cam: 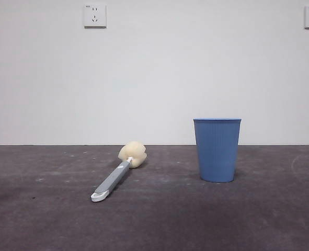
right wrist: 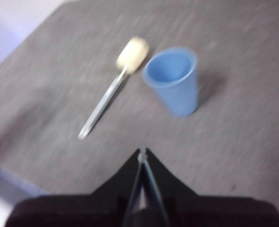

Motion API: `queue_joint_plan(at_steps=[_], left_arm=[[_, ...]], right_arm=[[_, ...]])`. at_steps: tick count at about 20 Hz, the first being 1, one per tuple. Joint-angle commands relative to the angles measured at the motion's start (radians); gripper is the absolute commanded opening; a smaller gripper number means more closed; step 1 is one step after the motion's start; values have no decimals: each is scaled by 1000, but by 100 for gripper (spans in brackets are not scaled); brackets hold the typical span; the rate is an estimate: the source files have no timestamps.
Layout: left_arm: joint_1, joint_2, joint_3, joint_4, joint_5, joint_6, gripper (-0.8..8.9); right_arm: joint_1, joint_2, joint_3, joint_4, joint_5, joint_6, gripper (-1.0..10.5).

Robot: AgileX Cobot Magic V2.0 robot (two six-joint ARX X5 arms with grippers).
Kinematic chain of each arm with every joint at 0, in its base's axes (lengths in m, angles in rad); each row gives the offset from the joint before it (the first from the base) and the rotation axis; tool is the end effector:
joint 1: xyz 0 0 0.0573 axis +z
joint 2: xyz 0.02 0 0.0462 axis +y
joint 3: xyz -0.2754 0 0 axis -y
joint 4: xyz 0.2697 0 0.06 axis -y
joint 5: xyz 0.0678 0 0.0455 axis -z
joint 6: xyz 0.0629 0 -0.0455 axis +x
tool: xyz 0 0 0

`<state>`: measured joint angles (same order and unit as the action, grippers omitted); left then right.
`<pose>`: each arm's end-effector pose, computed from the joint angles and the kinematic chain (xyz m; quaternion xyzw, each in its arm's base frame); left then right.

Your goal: Pick up the cup brush,pick up the cup,insert the brush into the cup,clean the cup,put the cup brush back,put the cup back to the fixed position on the table

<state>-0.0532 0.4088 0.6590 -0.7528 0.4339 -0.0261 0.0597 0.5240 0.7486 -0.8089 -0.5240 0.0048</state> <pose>0.1216 -0.0330 0.2777 -0.0593 0.2472 -0.2304 0.9393 0.1310 0.0394 0.2924 0.0685 0.2809 0.2749 0.9170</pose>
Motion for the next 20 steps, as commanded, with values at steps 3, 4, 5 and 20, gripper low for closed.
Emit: queue_joint_plan(at_steps=[3,4,5,20], left_arm=[[-2,65,66,-138,89,134,-7],[-3,74,74,-156,101,145,-7],[-5,80,81,-170,103,153,-7],[-11,166,89,-131,90,70,525]], right_arm=[[3,78,81,-165,-71,-155,-11],[4,89,90,-187,-80,-166,-11],[8,96,95,-197,-79,-170,-11],[14,106,97,-195,-73,-109,599]])
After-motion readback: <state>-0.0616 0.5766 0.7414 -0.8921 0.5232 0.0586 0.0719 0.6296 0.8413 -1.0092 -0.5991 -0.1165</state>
